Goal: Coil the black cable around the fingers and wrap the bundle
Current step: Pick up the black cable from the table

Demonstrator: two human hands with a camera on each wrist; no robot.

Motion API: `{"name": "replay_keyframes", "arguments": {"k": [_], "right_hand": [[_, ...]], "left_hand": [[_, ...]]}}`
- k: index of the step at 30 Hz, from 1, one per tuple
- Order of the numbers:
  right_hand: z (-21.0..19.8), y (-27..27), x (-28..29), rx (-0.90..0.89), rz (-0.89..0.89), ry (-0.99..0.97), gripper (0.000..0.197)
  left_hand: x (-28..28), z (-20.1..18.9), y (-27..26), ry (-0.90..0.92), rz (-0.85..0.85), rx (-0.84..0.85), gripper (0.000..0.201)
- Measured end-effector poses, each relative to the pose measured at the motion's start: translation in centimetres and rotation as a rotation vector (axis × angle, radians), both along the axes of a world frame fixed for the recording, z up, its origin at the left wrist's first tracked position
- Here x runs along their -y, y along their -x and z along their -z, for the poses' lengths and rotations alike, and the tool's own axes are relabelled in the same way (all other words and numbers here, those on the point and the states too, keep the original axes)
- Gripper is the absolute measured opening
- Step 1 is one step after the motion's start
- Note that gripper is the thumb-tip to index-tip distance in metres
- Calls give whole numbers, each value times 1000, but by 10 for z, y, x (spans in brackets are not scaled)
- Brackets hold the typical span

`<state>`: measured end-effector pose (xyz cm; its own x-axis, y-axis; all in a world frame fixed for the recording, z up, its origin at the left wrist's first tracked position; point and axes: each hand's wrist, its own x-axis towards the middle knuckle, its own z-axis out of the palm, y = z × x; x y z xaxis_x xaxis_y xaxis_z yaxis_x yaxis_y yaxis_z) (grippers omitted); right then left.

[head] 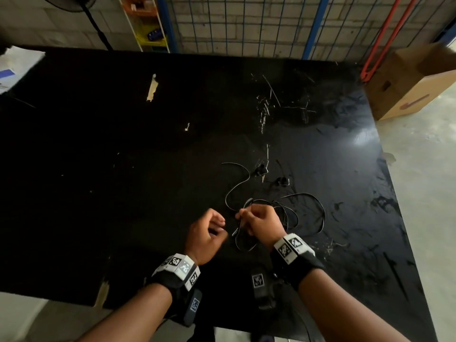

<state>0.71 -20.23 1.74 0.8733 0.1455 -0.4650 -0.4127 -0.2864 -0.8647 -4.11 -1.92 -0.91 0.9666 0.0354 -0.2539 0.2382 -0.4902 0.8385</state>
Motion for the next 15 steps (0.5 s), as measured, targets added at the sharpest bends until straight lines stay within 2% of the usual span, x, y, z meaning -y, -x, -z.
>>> {"name": "replay_keyframes", "arguments": {"k": [2, 4, 8, 9, 11, 14, 15], "right_hand": [[9, 14, 11, -1, -40, 33, 29], [16, 29, 22, -2, -82, 60, 26], [25, 54, 35, -15, -184, 154, 21], [27, 58, 37, -18, -206, 164, 21], [32, 65, 39, -28, -238, 172, 22], [38, 72, 40, -44, -241, 183, 21], [38, 73, 40, -42, -232, 190, 21]], "left_hand": [[-6, 17, -14, -11, -178, -74, 23], [-7, 33, -33, -77, -248, -153, 25], [11, 52, -75, -249, -112, -219, 59], [16, 56, -83, -287, -73, -228, 62], [25, 62, -96, -358, -7, -221, 50], [32, 65, -103, -445, 88, -178, 16], [32, 63, -103, -448, 95, -172, 12]]}}
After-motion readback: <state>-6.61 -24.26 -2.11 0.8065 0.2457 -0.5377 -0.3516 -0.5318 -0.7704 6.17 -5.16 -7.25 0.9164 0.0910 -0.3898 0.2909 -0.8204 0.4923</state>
